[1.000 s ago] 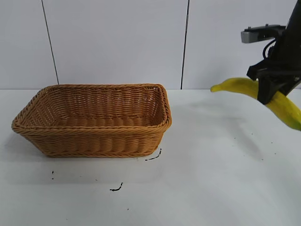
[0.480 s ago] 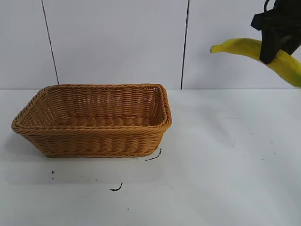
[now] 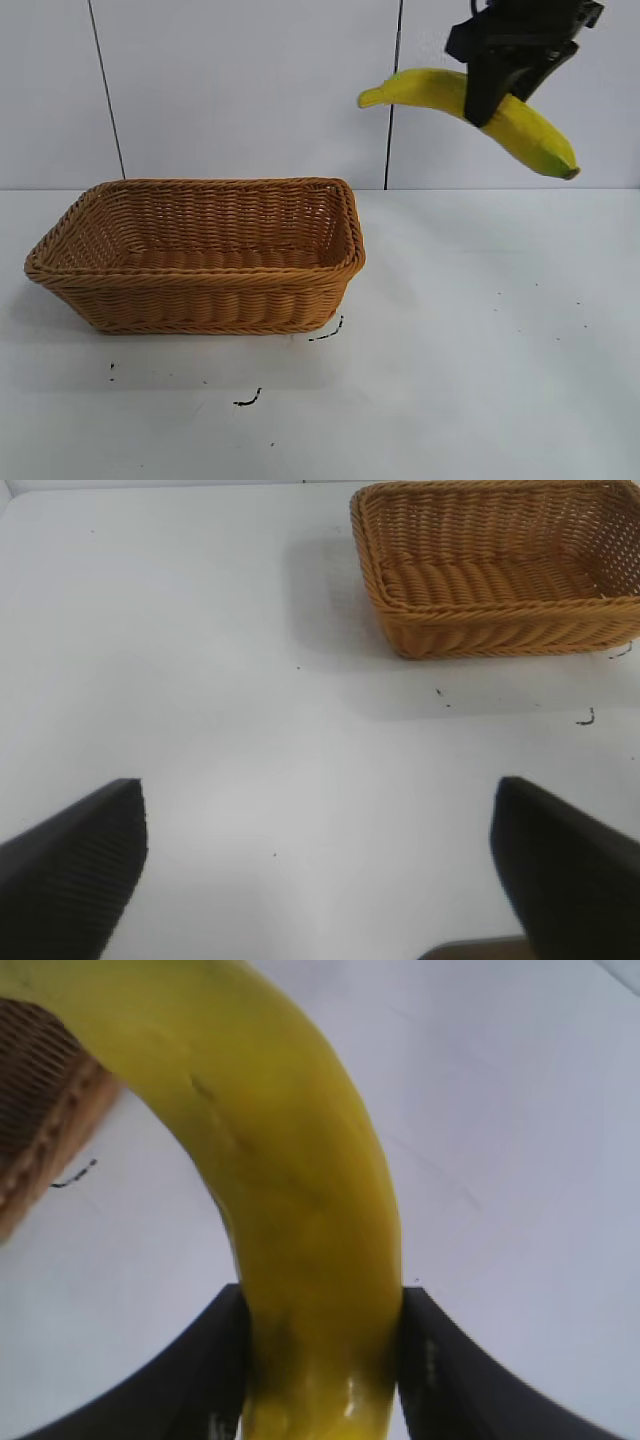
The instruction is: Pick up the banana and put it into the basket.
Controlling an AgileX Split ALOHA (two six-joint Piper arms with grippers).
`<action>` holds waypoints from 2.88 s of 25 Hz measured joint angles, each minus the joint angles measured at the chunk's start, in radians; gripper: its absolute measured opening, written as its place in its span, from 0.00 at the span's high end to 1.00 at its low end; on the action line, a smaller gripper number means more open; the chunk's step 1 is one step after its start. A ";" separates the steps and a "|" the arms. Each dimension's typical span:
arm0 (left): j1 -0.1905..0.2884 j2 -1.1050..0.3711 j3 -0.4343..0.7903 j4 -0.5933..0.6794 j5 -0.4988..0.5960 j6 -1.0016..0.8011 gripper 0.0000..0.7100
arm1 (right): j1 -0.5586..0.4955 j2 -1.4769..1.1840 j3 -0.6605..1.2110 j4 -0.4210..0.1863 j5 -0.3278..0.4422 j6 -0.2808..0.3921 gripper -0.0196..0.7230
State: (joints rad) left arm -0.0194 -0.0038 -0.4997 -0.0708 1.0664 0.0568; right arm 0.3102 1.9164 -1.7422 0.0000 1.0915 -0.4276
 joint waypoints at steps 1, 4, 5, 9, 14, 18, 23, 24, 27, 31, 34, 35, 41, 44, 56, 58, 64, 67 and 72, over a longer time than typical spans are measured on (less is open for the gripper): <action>0.000 0.000 0.000 0.000 0.000 0.000 0.02 | 0.032 0.000 0.000 0.000 -0.016 -0.015 0.58; 0.000 0.000 0.000 0.000 0.000 0.000 0.02 | 0.106 0.000 0.000 0.000 -0.078 -0.059 0.58; 0.000 0.000 0.000 0.000 -0.001 0.000 0.02 | 0.137 0.001 0.000 0.000 -0.102 -0.075 0.58; 0.000 0.000 0.000 0.000 -0.001 0.000 0.02 | 0.221 0.020 0.000 -0.006 -0.199 -0.119 0.58; 0.000 0.000 0.000 0.000 0.000 0.000 0.02 | 0.291 0.066 -0.003 -0.010 -0.344 -0.197 0.58; 0.000 0.000 0.000 0.000 0.000 0.000 0.02 | 0.314 0.112 -0.006 -0.016 -0.382 -0.230 0.58; 0.000 0.000 0.000 0.000 0.000 0.000 0.02 | 0.316 0.211 -0.006 -0.017 -0.440 -0.225 0.58; 0.000 0.000 0.000 0.000 0.000 0.000 0.02 | 0.316 0.226 -0.006 -0.017 -0.466 -0.220 0.58; 0.000 0.000 0.000 0.000 0.000 0.000 0.02 | 0.316 0.267 -0.006 -0.016 -0.542 -0.208 0.58; 0.000 0.000 0.000 0.000 0.000 0.000 0.02 | 0.316 0.291 -0.006 -0.009 -0.565 -0.208 0.58; 0.000 0.000 0.000 0.000 0.000 0.000 0.02 | 0.316 0.304 -0.006 0.008 -0.571 -0.208 0.58; 0.000 0.000 0.000 0.000 0.000 0.000 0.02 | 0.316 0.305 -0.006 0.011 -0.573 -0.208 0.58; 0.000 0.000 0.000 0.000 0.000 0.000 0.02 | 0.316 0.305 -0.006 0.025 -0.580 -0.208 0.58; 0.000 0.000 0.000 0.000 0.000 0.000 0.02 | 0.316 0.305 -0.006 0.038 -0.587 -0.208 0.36; 0.000 0.000 0.000 0.000 0.000 0.000 0.02 | 0.316 0.229 -0.007 0.000 -0.606 0.005 0.04; 0.000 0.000 0.000 0.000 0.000 0.000 0.02 | 0.316 0.207 -0.007 -0.027 -0.579 0.128 0.04; 0.000 0.000 0.000 0.000 0.000 0.000 0.02 | 0.285 0.175 -0.015 -0.080 -0.426 0.396 0.04; 0.000 0.000 0.000 0.000 0.000 0.000 0.02 | 0.236 0.173 -0.048 -0.078 -0.286 0.472 0.04; 0.000 0.000 0.000 0.000 0.000 0.000 0.02 | 0.124 0.171 -0.101 -0.039 -0.106 0.495 0.04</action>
State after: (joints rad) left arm -0.0194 -0.0038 -0.4997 -0.0708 1.0666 0.0568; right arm 0.4339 2.0872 -1.8429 -0.0395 0.9858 0.0675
